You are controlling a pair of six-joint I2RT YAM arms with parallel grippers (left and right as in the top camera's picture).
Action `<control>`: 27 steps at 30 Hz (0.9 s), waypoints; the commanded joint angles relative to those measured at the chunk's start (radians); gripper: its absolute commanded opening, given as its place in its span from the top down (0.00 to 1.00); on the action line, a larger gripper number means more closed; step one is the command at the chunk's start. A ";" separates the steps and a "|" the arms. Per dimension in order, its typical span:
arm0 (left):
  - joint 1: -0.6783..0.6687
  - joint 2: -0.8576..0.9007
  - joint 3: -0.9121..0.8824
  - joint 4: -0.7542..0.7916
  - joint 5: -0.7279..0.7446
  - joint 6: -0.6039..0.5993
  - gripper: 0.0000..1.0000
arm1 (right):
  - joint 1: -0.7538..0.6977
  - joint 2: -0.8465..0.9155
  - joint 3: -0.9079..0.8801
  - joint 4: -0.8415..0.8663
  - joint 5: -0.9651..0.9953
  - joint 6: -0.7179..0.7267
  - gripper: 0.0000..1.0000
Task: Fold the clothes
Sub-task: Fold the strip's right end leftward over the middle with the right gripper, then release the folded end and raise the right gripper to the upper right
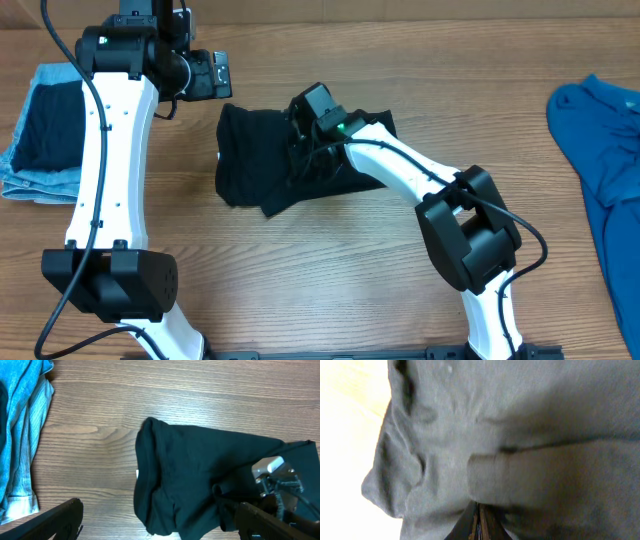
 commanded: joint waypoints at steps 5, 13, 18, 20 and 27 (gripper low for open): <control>0.002 -0.003 0.018 0.001 0.010 -0.013 0.00 | -0.125 -0.044 0.134 -0.091 -0.112 -0.027 0.96; 0.002 -0.003 0.018 0.001 0.010 -0.013 0.00 | -0.116 -0.013 0.126 -0.088 -0.050 -0.029 0.96; 0.002 -0.003 0.018 0.001 0.011 -0.013 0.00 | -0.082 -0.003 0.079 -0.051 -0.022 -0.028 0.96; 0.002 -0.003 0.018 0.001 0.011 -0.013 0.00 | -0.076 0.005 0.071 -0.048 0.022 -0.028 0.96; 0.002 -0.003 0.018 0.001 0.010 -0.013 0.00 | -0.072 0.073 0.071 0.024 0.025 -0.021 0.96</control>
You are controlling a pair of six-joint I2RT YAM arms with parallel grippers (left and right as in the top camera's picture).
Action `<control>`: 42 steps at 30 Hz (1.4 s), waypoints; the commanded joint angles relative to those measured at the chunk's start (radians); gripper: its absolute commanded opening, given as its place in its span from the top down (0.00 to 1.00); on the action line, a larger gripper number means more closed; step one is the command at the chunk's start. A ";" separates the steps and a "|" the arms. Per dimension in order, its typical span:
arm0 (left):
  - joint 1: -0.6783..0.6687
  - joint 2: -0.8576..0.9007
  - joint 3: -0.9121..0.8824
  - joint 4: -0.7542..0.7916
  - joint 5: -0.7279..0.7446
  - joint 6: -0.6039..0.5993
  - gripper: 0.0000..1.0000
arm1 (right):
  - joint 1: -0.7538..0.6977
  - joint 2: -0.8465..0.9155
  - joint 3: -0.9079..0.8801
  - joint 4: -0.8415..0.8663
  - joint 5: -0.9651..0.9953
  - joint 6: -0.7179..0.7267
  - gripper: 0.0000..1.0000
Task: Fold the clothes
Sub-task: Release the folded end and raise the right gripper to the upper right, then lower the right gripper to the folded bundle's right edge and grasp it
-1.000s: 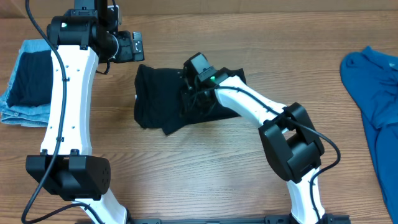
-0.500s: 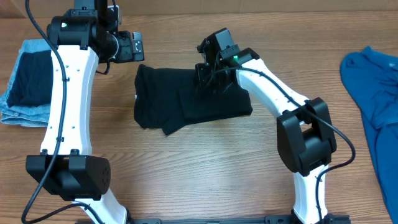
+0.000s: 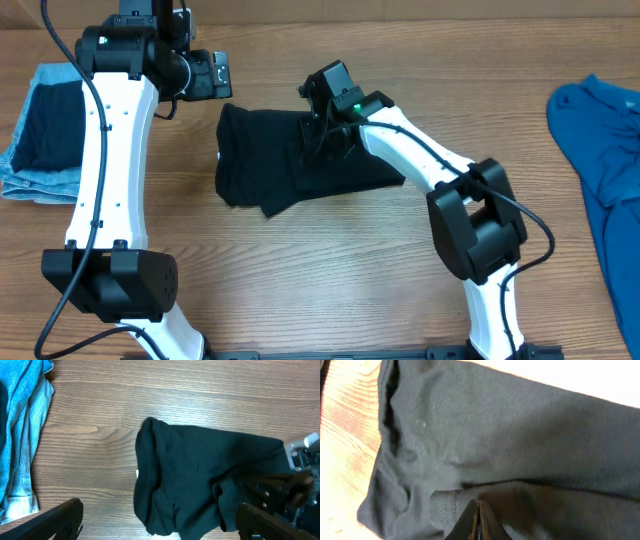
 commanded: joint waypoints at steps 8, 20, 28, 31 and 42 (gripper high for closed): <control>0.002 -0.003 0.018 0.000 0.011 -0.013 0.00 | -0.008 0.039 0.042 0.089 -0.056 0.002 0.95; 0.002 -0.003 0.018 0.000 0.010 -0.013 0.00 | -0.112 -0.214 0.180 -0.271 0.046 -0.002 0.92; 0.002 -0.003 0.018 0.000 0.011 -0.013 0.00 | -0.281 -0.230 0.169 -0.477 0.139 -0.104 0.87; 0.002 -0.003 0.018 0.000 0.011 -0.013 0.00 | -0.343 -0.229 0.156 -0.493 0.145 -0.139 0.82; 0.002 -0.003 0.018 0.000 0.010 -0.013 0.00 | -0.456 -0.198 0.156 -0.509 0.154 -0.192 0.67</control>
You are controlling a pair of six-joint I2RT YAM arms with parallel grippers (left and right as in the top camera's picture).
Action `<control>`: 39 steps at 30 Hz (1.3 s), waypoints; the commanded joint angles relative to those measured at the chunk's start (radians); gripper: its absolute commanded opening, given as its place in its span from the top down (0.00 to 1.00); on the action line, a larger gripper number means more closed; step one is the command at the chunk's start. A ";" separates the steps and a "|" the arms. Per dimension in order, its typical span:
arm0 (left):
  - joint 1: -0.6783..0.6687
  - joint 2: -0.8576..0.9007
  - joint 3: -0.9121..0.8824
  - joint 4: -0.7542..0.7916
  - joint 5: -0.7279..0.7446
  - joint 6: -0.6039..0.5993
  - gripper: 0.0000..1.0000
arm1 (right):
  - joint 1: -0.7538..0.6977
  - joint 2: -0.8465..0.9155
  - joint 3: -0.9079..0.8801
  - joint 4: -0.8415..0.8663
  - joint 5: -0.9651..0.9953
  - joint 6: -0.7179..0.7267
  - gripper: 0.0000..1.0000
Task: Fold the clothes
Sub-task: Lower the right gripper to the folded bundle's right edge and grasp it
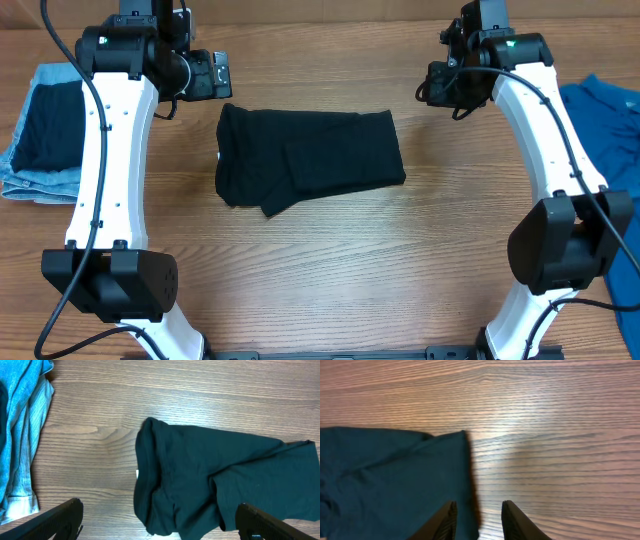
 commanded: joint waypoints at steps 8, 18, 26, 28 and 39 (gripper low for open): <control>0.002 -0.003 0.018 0.000 0.010 -0.013 0.00 | -0.017 0.014 -0.006 -0.043 0.008 -0.105 0.53; 0.002 -0.003 0.018 0.000 0.010 -0.013 0.00 | -0.016 0.014 -0.049 -0.083 -0.047 -0.141 0.47; 0.002 -0.003 0.018 0.000 0.010 -0.013 0.00 | -0.016 0.015 -0.275 0.077 -0.240 -0.333 0.41; 0.002 -0.003 0.018 0.000 0.011 -0.013 0.00 | -0.016 0.015 -0.322 0.130 -0.243 -0.333 0.37; 0.002 -0.003 0.018 0.000 0.011 -0.013 0.00 | -0.014 0.018 -0.543 0.470 -0.428 -0.333 0.33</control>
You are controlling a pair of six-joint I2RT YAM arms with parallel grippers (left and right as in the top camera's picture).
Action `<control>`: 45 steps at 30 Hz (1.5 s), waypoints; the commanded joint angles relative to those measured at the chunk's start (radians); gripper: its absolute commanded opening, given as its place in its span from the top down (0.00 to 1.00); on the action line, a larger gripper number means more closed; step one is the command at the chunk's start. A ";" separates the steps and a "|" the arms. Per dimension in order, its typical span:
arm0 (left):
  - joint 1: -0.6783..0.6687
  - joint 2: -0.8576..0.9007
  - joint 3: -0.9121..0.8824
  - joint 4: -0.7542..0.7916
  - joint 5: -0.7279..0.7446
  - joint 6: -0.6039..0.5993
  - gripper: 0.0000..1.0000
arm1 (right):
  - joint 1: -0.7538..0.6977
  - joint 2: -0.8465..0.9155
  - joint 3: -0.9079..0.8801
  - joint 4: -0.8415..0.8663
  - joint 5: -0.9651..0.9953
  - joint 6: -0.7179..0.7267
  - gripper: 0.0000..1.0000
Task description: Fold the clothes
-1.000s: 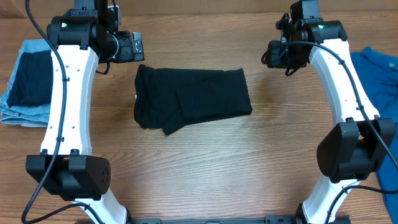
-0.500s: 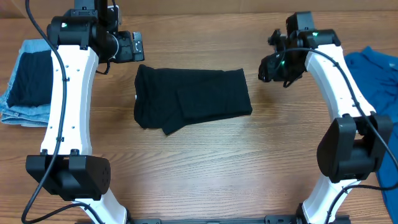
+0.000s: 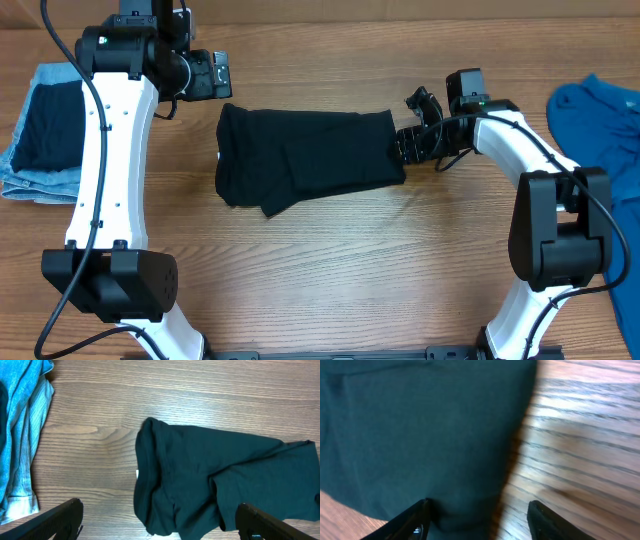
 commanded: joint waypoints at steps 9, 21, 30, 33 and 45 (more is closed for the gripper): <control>0.002 -0.003 0.018 0.000 0.010 -0.013 0.00 | 0.020 0.003 -0.017 0.083 -0.100 -0.006 0.32; 0.002 -0.003 0.018 0.000 0.011 -0.013 0.00 | 0.030 0.117 -0.017 0.156 -0.028 -0.006 0.32; 0.002 -0.003 0.018 0.000 0.010 -0.013 0.00 | 0.030 0.137 -0.016 0.153 -0.037 -0.002 0.53; 0.002 -0.003 0.018 0.000 0.010 -0.013 0.00 | 0.030 0.137 -0.014 0.149 -0.040 -0.002 0.58; 0.002 -0.003 0.018 0.000 0.010 -0.013 0.00 | 0.022 0.126 0.117 0.039 -0.039 -0.003 0.96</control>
